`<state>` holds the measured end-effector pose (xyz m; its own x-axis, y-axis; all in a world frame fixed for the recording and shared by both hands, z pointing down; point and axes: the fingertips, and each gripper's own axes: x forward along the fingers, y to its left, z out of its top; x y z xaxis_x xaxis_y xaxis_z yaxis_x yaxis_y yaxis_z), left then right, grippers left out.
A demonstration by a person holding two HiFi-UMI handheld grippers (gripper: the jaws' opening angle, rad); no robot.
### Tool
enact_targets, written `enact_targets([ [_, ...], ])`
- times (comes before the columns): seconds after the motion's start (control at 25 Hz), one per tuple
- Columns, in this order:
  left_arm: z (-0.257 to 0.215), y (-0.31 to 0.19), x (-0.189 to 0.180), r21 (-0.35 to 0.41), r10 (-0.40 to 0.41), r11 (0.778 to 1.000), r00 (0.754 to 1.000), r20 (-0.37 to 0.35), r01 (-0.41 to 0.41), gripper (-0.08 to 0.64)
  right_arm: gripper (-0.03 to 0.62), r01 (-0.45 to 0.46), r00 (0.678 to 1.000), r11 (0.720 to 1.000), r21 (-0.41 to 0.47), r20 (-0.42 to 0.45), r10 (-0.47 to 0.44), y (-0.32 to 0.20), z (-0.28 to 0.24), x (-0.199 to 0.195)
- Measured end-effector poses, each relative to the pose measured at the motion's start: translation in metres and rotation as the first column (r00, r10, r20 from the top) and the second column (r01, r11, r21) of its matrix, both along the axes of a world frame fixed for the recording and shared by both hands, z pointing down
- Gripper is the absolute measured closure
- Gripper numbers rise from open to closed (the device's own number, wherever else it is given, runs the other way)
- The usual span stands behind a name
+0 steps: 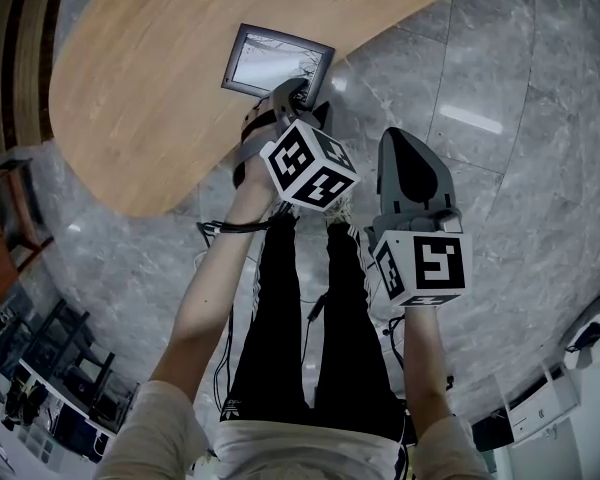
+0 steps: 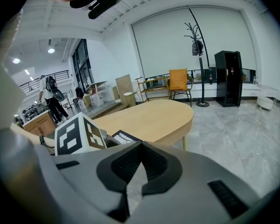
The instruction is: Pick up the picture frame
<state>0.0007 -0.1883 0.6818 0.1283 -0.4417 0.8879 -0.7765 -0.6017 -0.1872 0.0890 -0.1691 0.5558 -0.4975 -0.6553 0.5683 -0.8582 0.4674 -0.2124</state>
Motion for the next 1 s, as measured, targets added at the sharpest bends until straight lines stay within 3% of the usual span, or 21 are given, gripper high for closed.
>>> enact_targets([
  [0.36,-0.002,0.002,-0.003,0.025,-0.057,0.998,0.997,0.049,0.056,0.395,0.588,-0.007,1.0,1.0,0.003,-0.002,0.007,0.0,-0.001,0.003],
  [0.56,0.003,0.001,-0.01,0.07,-0.097,0.994,0.987,0.129,0.088,0.464,0.588,-0.005,1.0,1.0,0.0,-0.006,0.005,0.001,0.005,0.009],
  [1.0,0.002,0.0,-0.019,0.046,-0.159,0.987,0.983,0.092,0.155,0.482,0.588,0.001,1.0,1.0,0.0,-0.006,-0.001,0.003,0.006,0.006],
])
